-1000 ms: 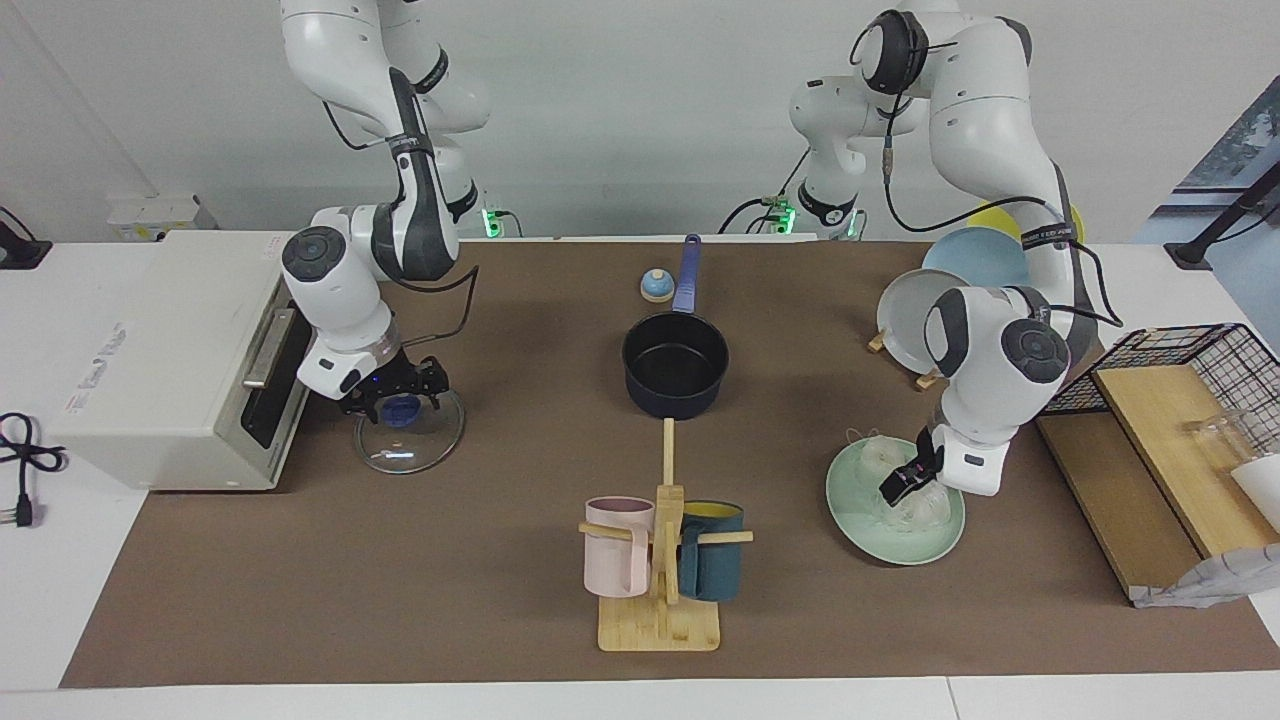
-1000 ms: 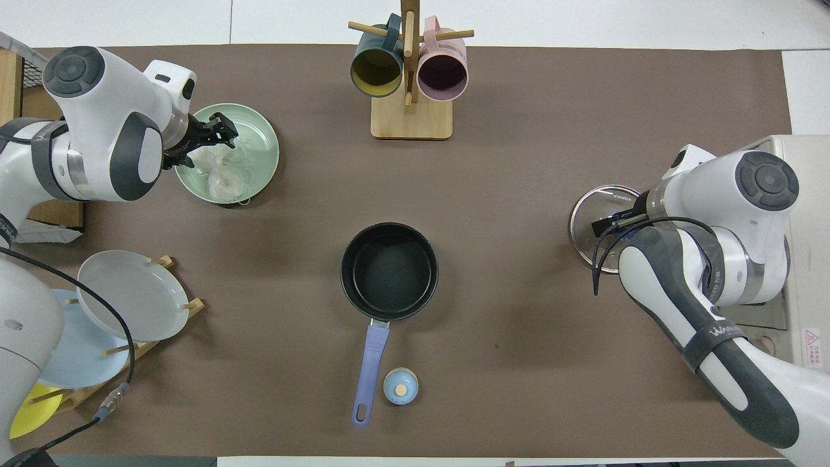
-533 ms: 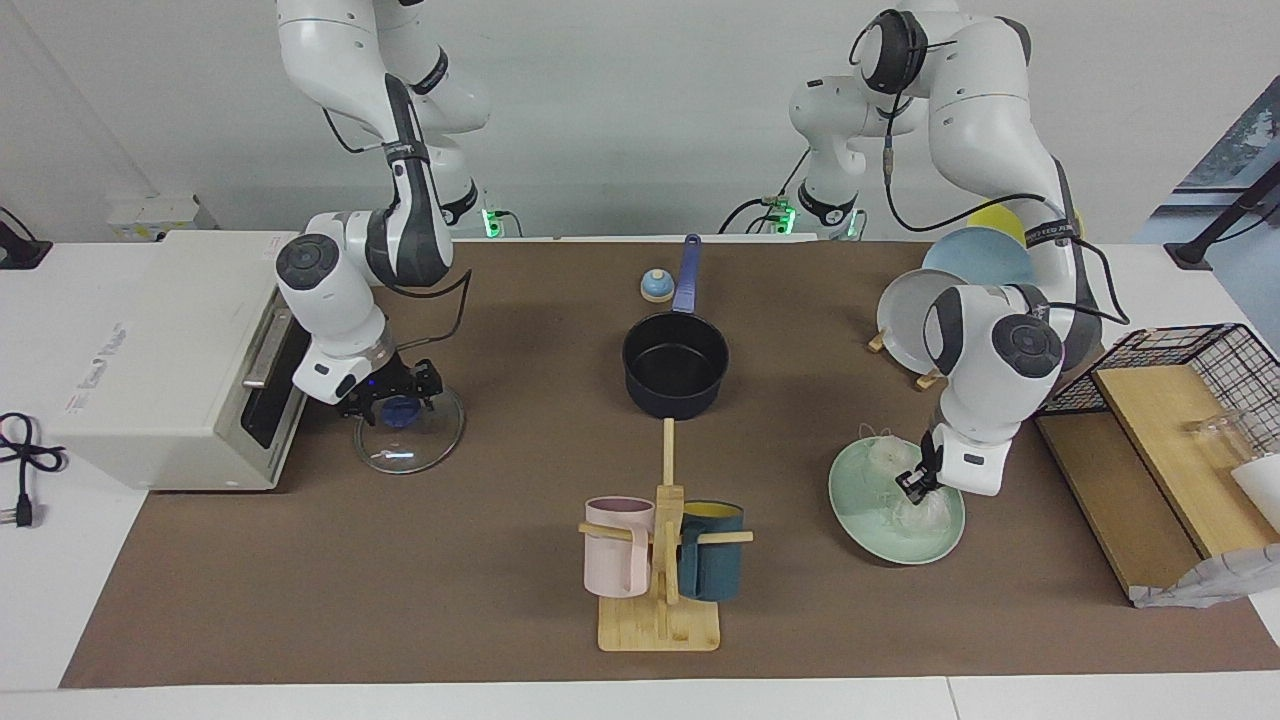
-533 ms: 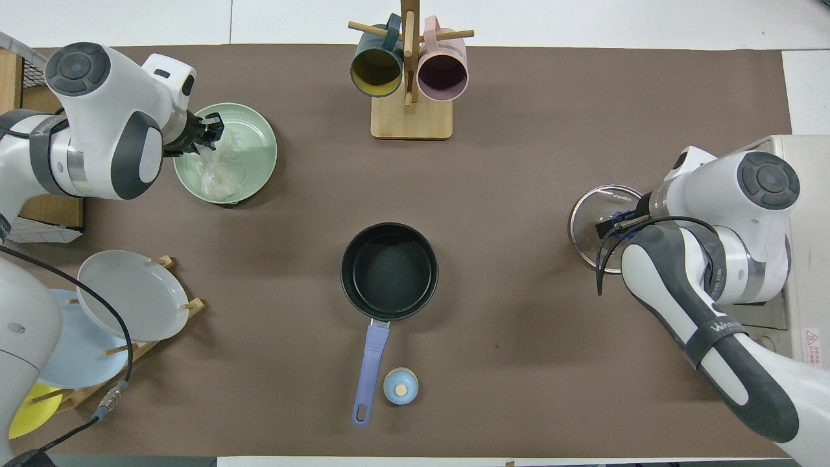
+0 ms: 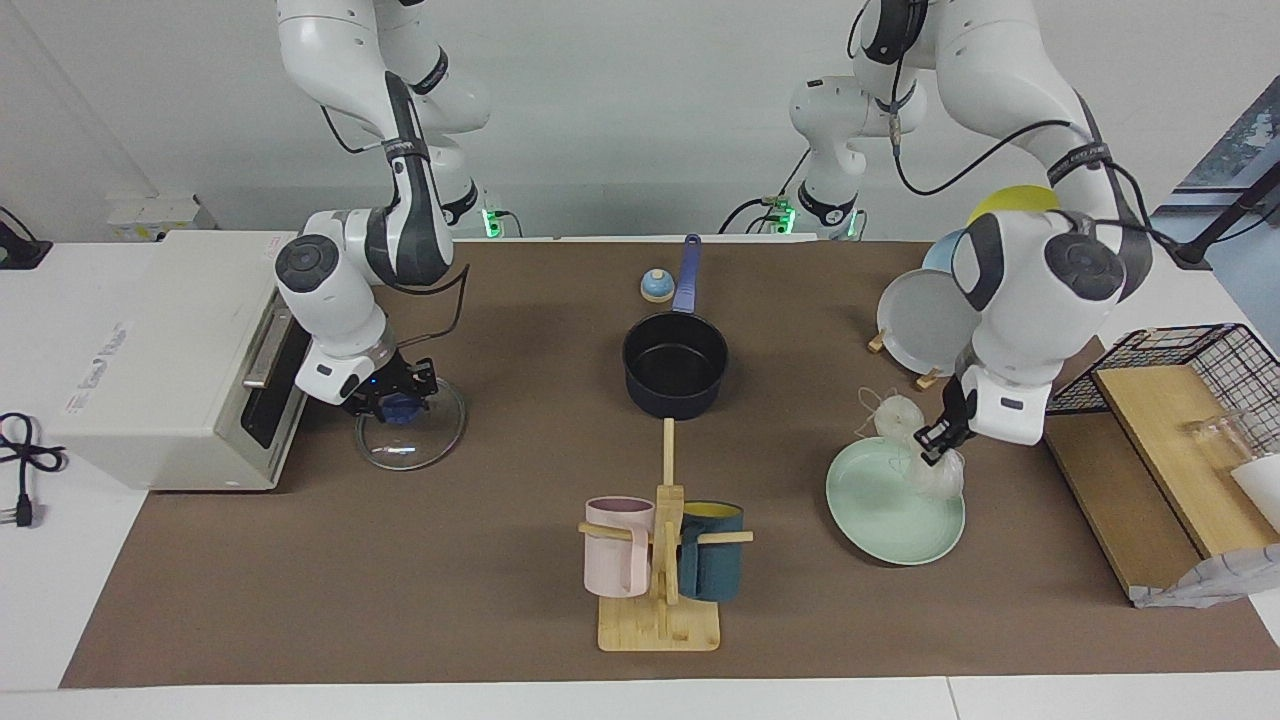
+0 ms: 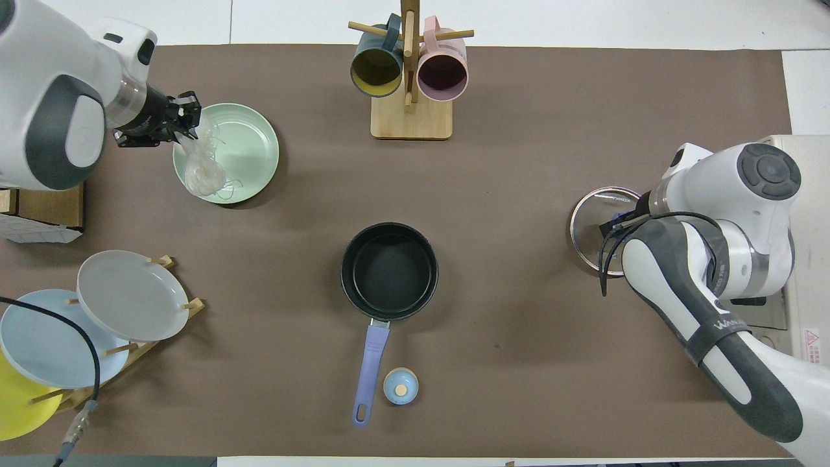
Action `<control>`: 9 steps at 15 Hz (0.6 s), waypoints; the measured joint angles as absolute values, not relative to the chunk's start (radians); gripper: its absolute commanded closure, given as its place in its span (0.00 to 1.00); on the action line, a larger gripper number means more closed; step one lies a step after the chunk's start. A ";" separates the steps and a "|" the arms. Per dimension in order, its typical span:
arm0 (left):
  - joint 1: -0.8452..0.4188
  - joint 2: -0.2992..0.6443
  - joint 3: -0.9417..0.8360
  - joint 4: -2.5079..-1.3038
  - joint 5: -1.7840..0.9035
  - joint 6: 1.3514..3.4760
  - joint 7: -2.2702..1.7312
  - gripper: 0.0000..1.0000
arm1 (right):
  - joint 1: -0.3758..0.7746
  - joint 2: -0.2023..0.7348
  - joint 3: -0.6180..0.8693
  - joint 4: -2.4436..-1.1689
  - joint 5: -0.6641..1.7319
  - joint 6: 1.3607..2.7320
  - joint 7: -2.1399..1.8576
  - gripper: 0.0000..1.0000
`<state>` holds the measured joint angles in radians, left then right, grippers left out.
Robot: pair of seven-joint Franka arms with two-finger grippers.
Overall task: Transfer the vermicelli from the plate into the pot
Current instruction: 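Lift the vermicelli with the left gripper while the right gripper lifts the lid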
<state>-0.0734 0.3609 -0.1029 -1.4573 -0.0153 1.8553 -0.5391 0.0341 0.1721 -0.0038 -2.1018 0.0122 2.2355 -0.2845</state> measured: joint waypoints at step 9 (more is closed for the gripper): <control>-0.210 0.074 -0.222 -1.504 -0.225 1.574 -0.742 1.00 | 0.130 0.193 0.004 -1.776 0.016 1.859 -0.219 1.00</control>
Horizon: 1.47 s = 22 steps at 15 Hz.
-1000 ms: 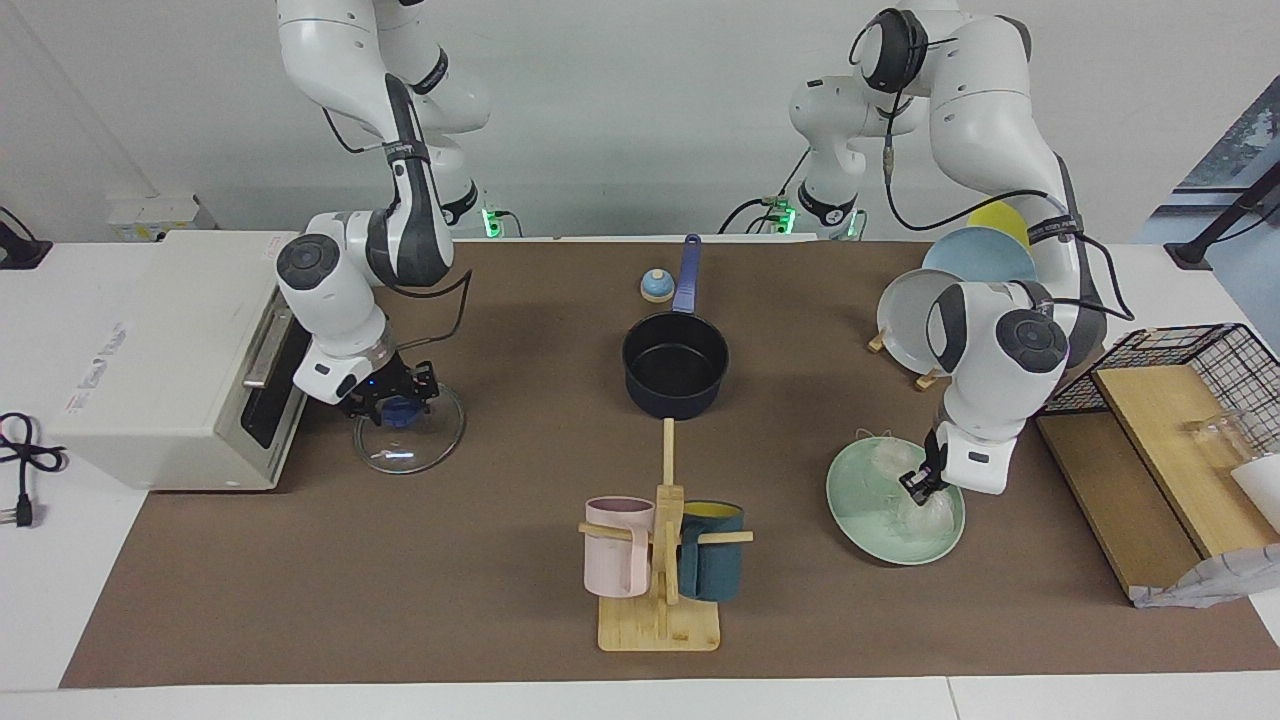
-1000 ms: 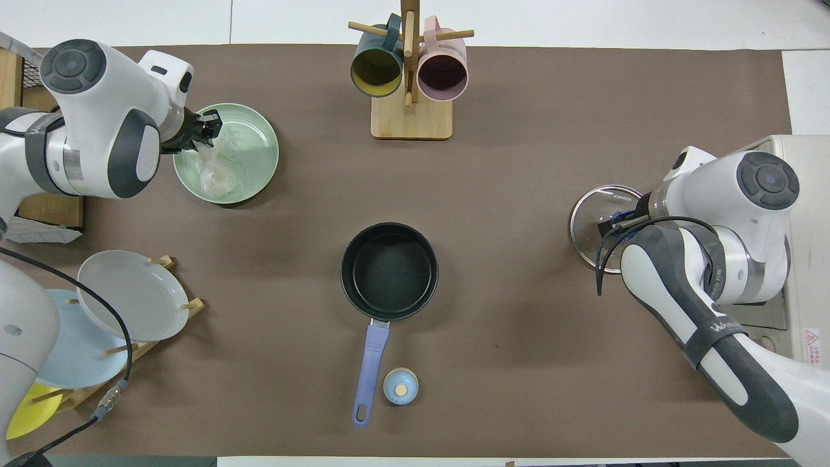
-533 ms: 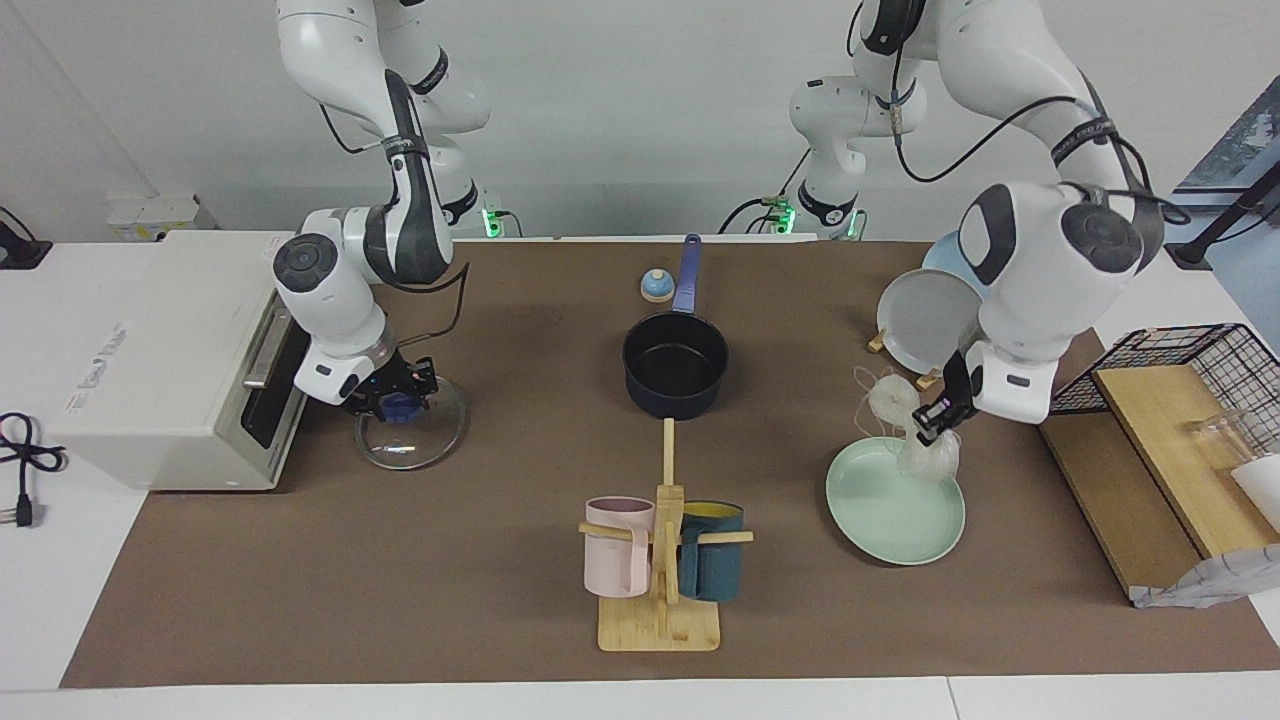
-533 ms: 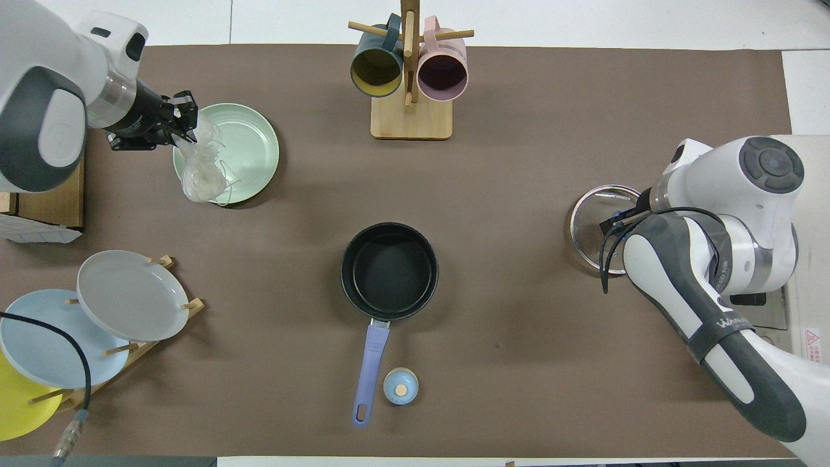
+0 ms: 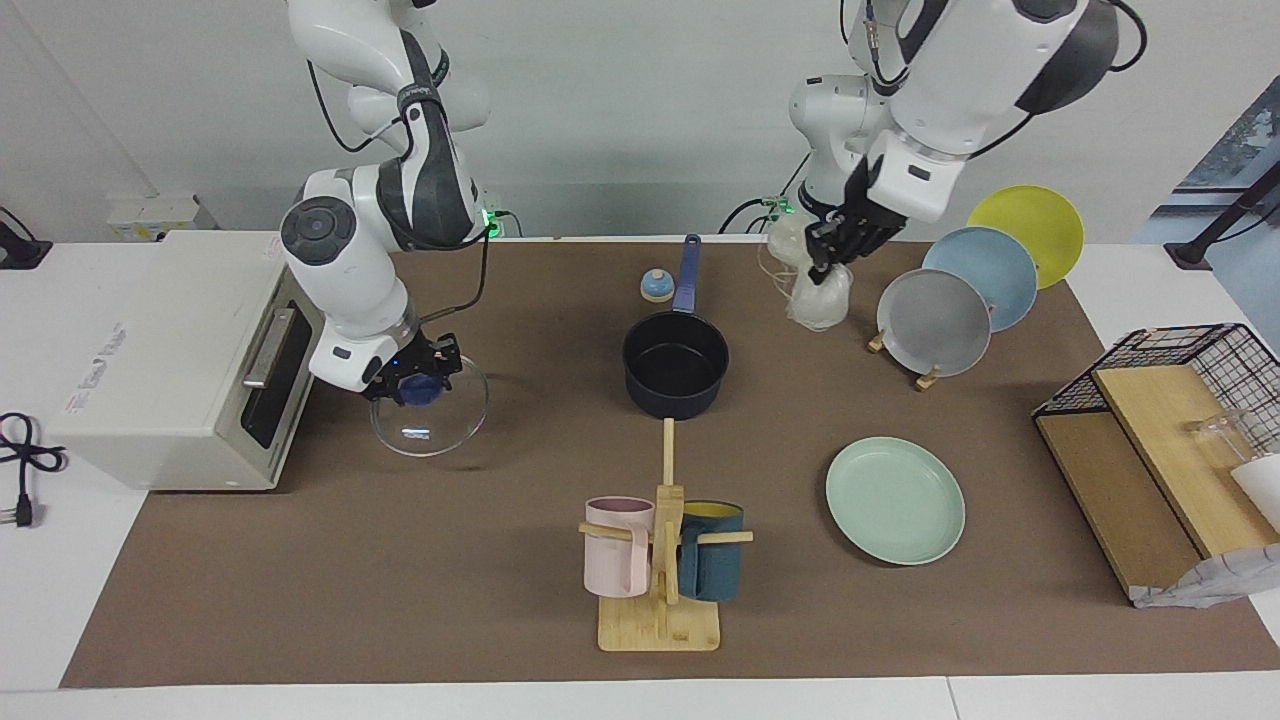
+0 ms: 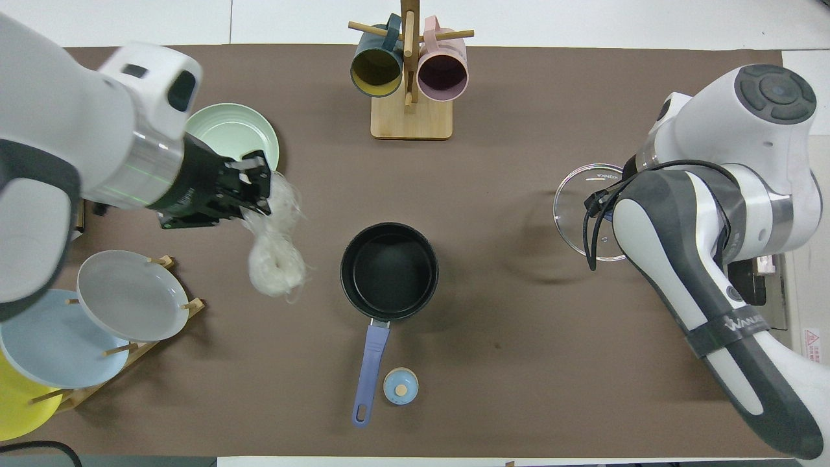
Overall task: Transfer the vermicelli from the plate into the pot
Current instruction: 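Lift the vermicelli with the left gripper while the right gripper lifts the lid, then lower the vermicelli into the black pot and open the left gripper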
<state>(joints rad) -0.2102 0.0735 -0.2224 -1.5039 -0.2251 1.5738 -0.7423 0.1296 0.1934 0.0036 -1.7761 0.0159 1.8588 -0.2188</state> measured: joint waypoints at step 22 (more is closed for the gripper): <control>-0.450 0.221 -0.200 -1.981 -0.248 2.267 -0.629 0.00 | 0.271 0.182 0.015 -1.626 0.072 1.711 0.065 1.00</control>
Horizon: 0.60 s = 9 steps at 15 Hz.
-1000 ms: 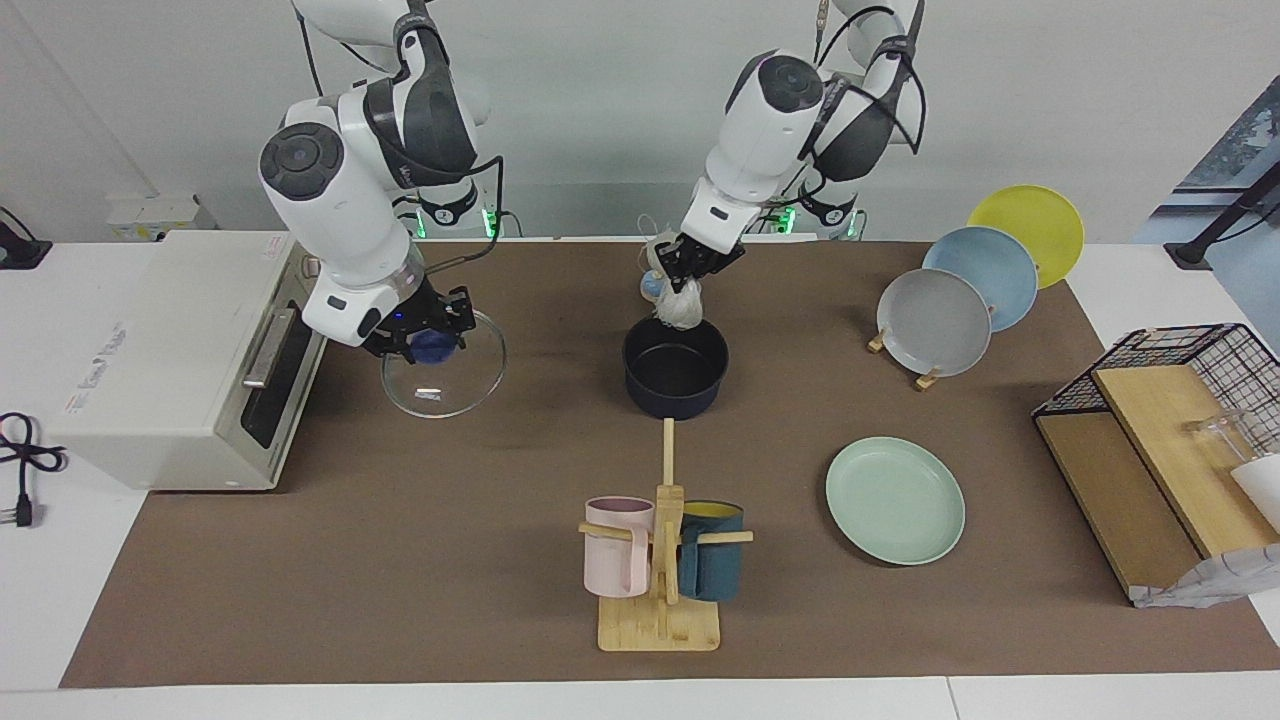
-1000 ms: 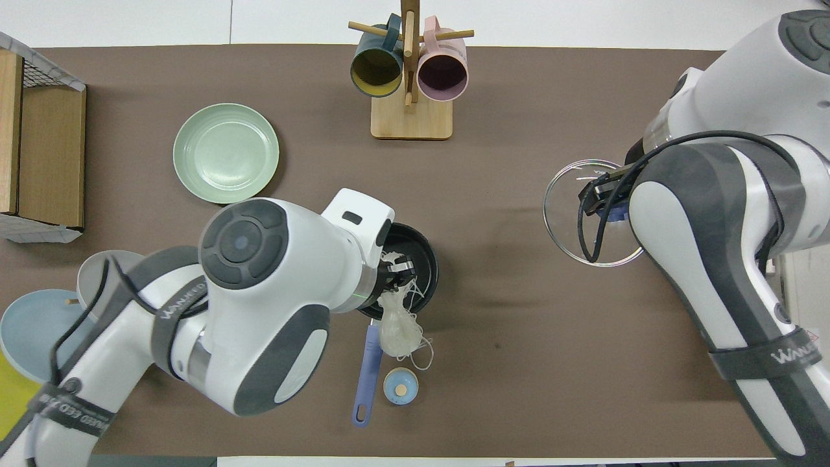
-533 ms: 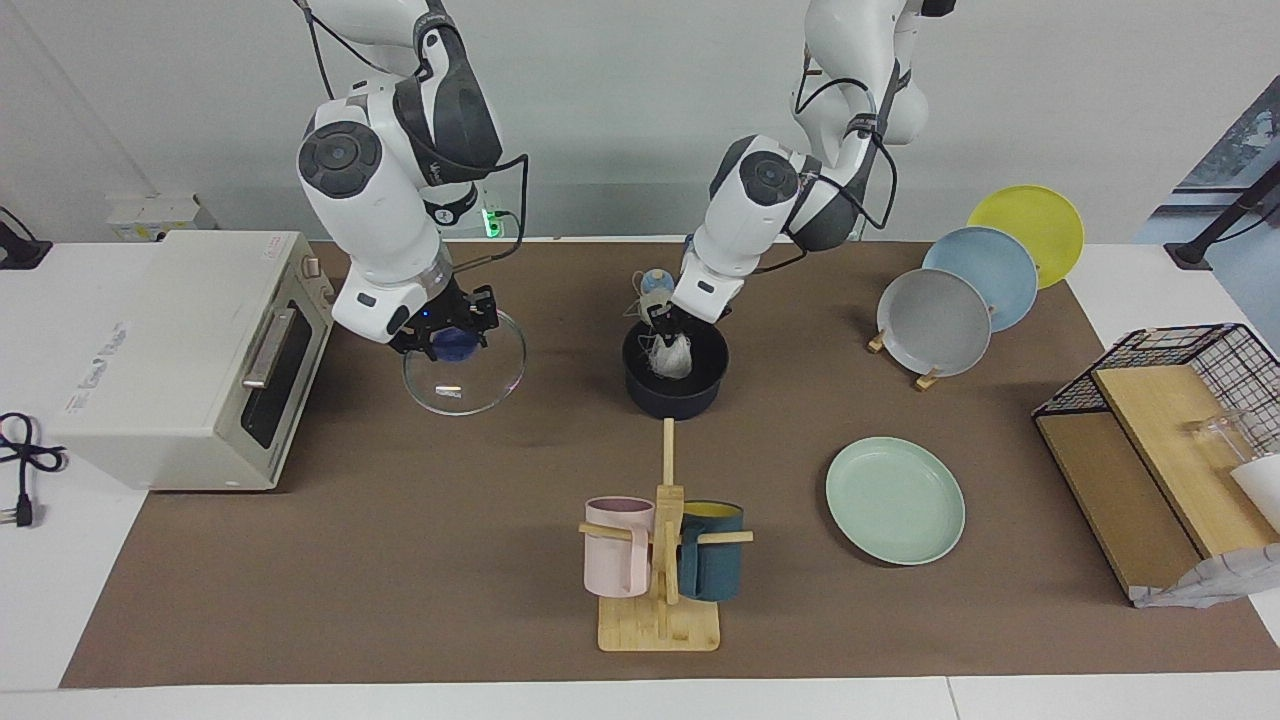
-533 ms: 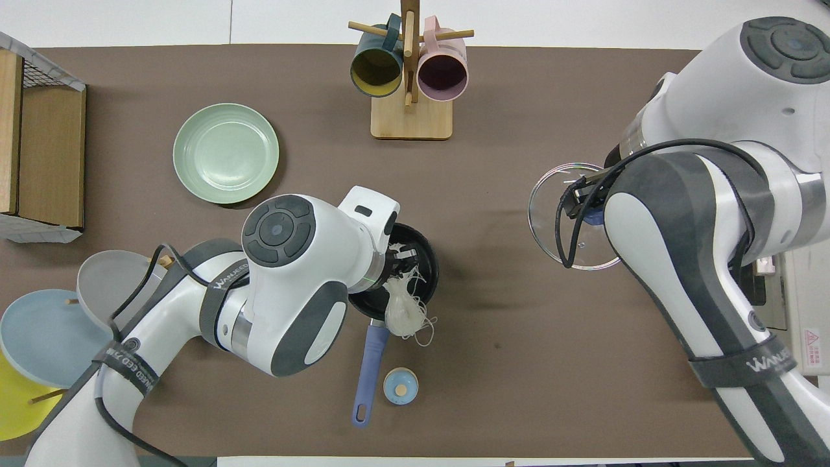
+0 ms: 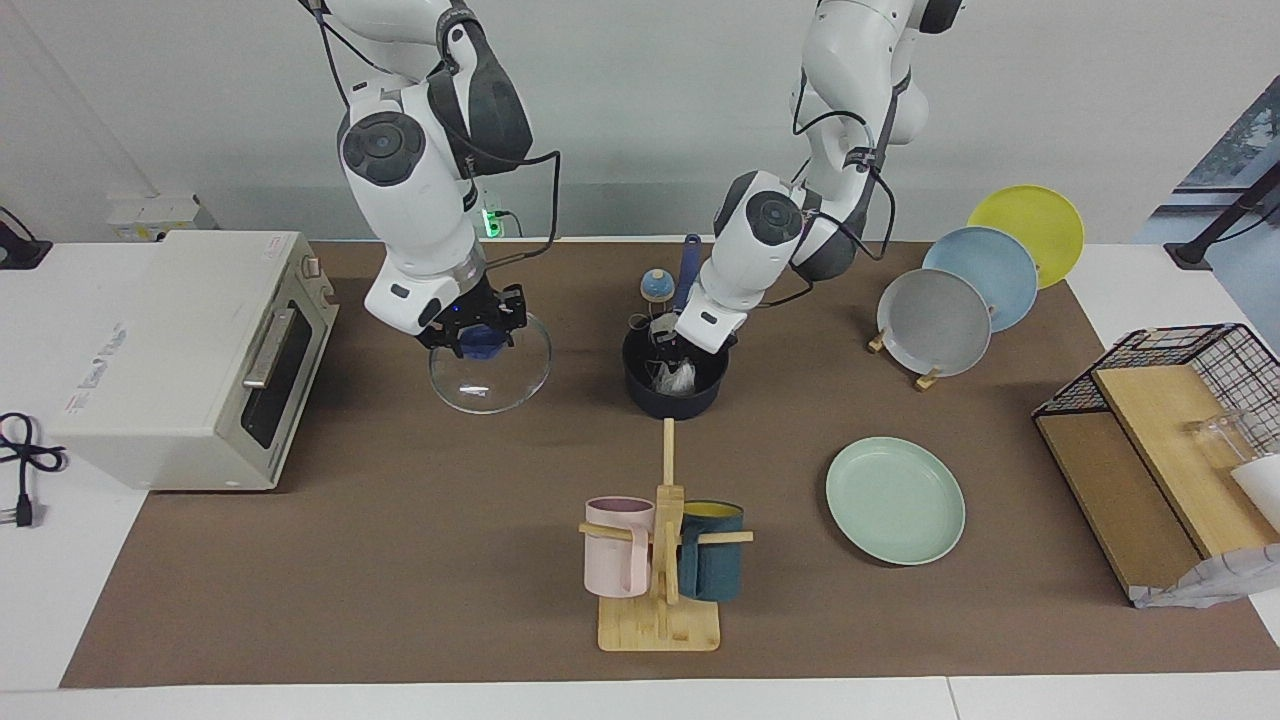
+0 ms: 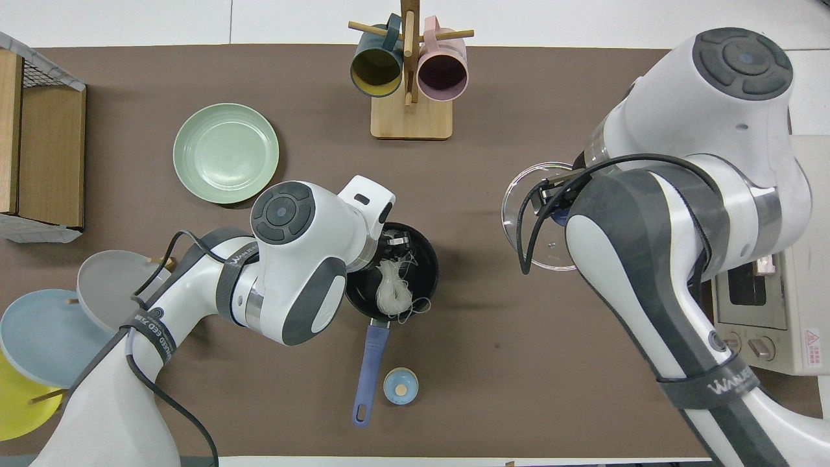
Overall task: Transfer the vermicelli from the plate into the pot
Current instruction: 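Lower the vermicelli into the black pot and open the left gripper, then lower the glass lid onto the pot while the left gripper withdraws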
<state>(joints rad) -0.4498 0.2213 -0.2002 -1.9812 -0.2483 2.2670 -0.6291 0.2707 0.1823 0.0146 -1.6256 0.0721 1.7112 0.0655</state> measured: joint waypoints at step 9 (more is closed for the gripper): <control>-0.154 0.075 -0.154 -1.600 -0.131 1.671 -0.435 0.00 | 0.443 0.187 0.019 -1.628 0.073 1.792 0.328 1.00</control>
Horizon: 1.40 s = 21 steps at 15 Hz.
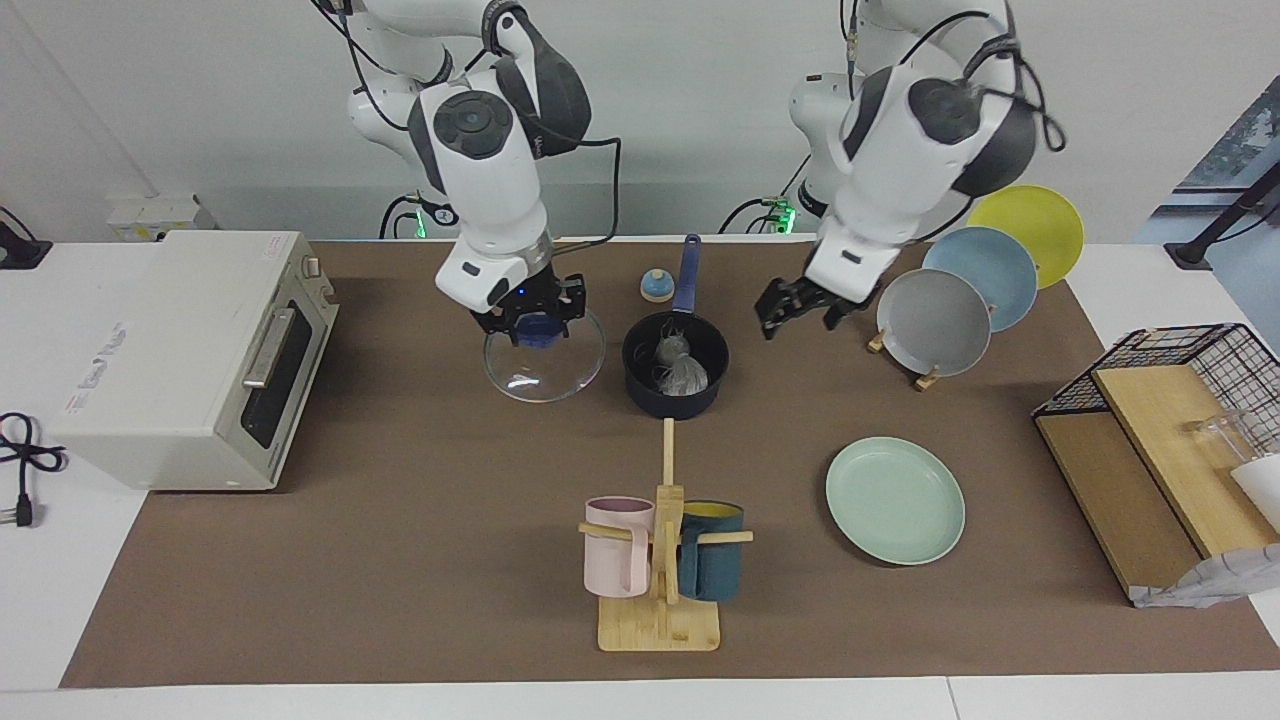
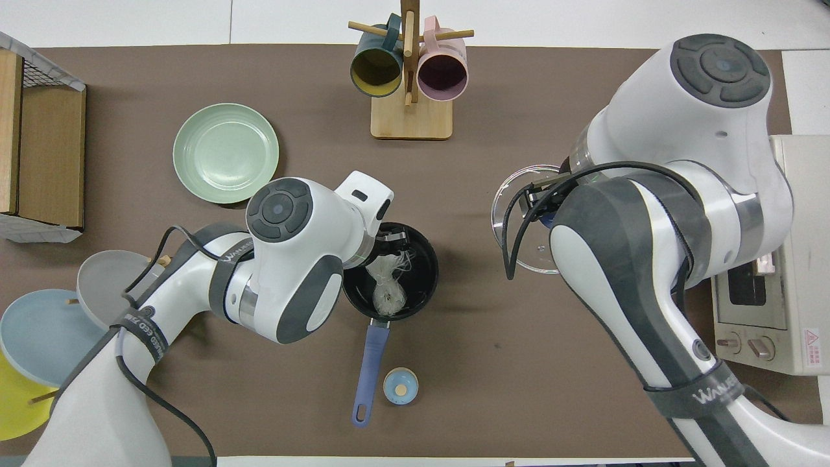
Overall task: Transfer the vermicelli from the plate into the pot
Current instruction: 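Lower the glass lid onto the pot while the left gripper withdraws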
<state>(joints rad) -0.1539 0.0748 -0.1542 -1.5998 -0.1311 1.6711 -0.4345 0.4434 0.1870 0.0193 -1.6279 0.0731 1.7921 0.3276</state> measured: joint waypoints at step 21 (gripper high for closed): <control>-0.079 -0.015 -0.102 -1.580 -0.037 1.489 -0.182 0.00 | 0.692 0.326 0.016 -1.671 0.060 2.024 0.615 1.00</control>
<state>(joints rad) -0.0791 -0.0153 -0.1016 -1.5805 -0.0369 1.4893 -0.1820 0.6921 0.3256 0.0160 -1.6714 0.0605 2.0236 0.6147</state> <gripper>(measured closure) 0.000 0.330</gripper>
